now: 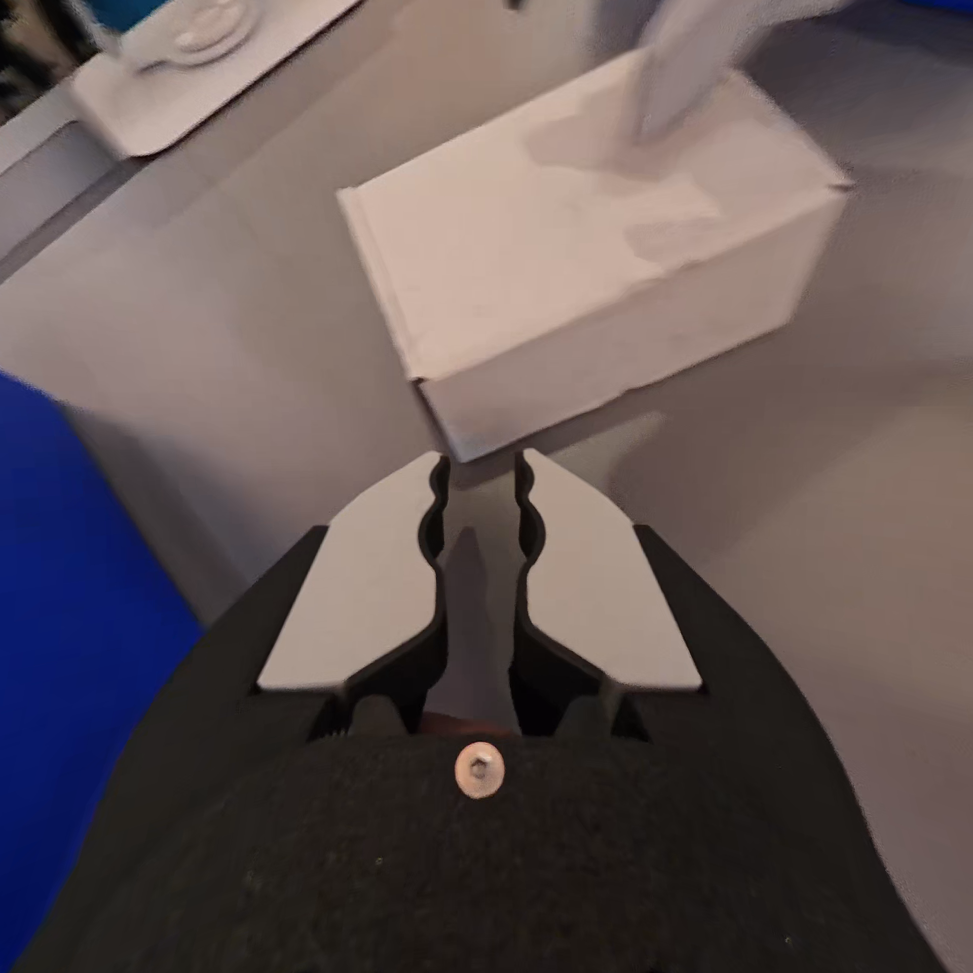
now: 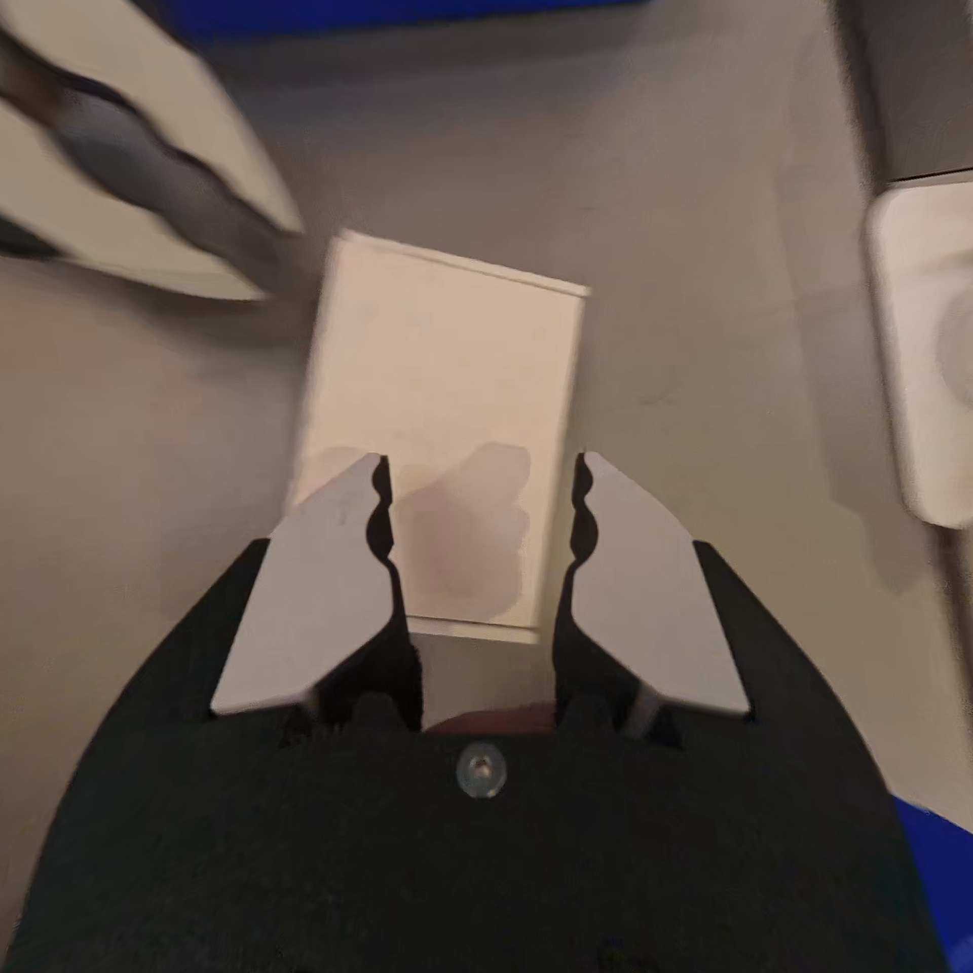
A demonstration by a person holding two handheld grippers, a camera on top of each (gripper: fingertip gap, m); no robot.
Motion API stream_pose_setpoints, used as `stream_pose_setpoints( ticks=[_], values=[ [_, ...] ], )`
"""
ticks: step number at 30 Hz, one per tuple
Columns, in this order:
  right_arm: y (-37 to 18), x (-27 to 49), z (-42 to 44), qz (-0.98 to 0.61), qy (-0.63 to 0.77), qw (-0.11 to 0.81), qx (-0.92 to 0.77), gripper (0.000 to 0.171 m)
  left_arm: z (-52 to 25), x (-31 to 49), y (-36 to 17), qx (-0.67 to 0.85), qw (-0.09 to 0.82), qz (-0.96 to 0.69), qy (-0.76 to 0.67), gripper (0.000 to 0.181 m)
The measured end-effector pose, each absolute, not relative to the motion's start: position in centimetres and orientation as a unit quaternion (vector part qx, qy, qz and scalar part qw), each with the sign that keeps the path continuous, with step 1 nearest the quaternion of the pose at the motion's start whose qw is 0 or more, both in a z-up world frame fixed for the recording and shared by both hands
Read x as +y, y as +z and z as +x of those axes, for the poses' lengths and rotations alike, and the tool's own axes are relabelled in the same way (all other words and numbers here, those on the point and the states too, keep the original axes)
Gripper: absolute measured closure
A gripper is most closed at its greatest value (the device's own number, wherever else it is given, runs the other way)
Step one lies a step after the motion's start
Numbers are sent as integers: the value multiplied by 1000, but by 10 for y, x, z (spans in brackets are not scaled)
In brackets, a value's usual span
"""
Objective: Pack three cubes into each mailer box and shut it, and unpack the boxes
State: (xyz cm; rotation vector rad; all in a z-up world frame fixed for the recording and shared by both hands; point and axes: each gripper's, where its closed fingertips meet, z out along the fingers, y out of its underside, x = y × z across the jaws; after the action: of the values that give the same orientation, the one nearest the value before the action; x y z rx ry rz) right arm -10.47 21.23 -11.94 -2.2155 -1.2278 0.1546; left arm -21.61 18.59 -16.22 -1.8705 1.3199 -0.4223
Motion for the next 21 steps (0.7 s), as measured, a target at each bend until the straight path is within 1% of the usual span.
stream_pose_setpoints(
  ticks=[1,2,3,4,5,7,9,10,11,12,13,14,15,16,19,20,21],
  values=[
    [-124,222,-95,-835,23,306,-458,102,-212,176,-164,527,382,-737,-184,158],
    [-133,224,-92,-847,30,289,-444,102,-209,172,-167,523,368,-744,-195,156],
    [-142,220,-93,-863,70,263,-425,106,-207,171,-172,514,356,-754,-200,153],
    [-141,214,-102,-867,141,254,-404,107,-203,171,-175,510,344,-761,-207,148],
    [-141,209,-107,-871,182,247,-383,107,-201,174,-178,506,338,-765,-210,147],
    [-141,206,-109,-869,194,271,-364,109,-199,183,-184,506,334,-770,-201,145],
    [-143,195,-112,-863,179,287,-375,93,-197,193,-185,509,336,-768,-195,146],
    [-144,187,-114,-860,170,286,-387,87,-196,197,-186,509,337,-769,-193,144],
    [-144,179,-116,-857,166,280,-399,88,-197,201,-186,510,337,-768,-190,139],
    [-143,169,-119,-856,172,271,-407,87,-197,202,-187,517,335,-765,-190,139],
    [-141,159,-122,-853,185,255,-415,94,-197,200,-187,526,333,-758,-194,145],
    [-138,148,-126,-847,200,237,-431,102,-197,199,-186,534,332,-752,-196,146],
    [-134,143,-126,-841,197,231,-449,101,-198,195,-185,548,328,-744,-198,145],
    [-128,148,-122,-834,173,248,-462,99,-198,188,-184,566,324,-731,-201,145],
    [-112,174,-108,-805,127,296,-498,110,-196,178,-182,606,325,-699,-197,145],
    [-114,183,-103,-805,127,290,-501,111,-194,180,-183,610,320,-699,-192,145],
    [-122,190,-95,-815,128,264,-500,110,-192,182,-185,609,311,-705,-189,145]
  ],
)
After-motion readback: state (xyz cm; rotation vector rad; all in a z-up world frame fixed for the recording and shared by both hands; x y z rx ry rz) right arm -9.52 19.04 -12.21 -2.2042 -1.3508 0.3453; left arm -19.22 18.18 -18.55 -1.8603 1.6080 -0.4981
